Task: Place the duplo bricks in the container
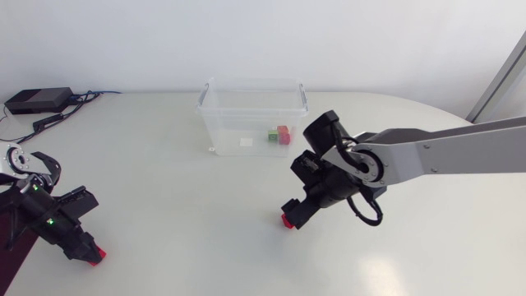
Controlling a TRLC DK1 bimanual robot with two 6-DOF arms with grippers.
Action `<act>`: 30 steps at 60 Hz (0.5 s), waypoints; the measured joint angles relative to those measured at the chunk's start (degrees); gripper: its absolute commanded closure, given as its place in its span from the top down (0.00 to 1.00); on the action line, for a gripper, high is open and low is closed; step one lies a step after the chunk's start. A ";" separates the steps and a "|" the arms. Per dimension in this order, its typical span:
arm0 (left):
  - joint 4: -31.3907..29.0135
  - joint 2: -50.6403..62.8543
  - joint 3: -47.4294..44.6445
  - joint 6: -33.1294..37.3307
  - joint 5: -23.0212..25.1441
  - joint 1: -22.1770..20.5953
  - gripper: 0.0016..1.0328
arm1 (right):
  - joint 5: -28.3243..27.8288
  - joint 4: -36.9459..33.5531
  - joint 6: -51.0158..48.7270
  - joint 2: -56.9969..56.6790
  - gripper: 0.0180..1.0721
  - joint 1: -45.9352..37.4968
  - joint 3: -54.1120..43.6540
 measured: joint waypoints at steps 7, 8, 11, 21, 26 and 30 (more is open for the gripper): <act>-2.75 -0.35 2.19 -0.04 3.23 -1.07 0.21 | 1.57 -0.02 1.62 2.38 0.86 1.81 1.44; -3.08 -0.52 2.58 -0.04 3.58 -1.38 0.21 | 1.81 -0.02 1.81 2.80 0.86 1.99 1.57; -4.42 -1.31 3.93 -0.17 5.11 -2.64 0.21 | 2.16 -0.20 2.16 3.74 0.81 2.51 1.75; -7.48 -4.48 11.06 -3.41 9.25 -8.61 0.21 | 3.10 -0.20 3.28 5.92 0.47 3.91 1.77; -7.50 -4.90 15.21 -6.38 11.17 -12.85 0.21 | 3.58 0.87 3.30 6.36 0.39 4.85 1.73; -6.78 -4.90 18.60 -9.42 12.59 -16.09 0.21 | 3.67 1.22 3.30 6.43 0.31 5.51 1.75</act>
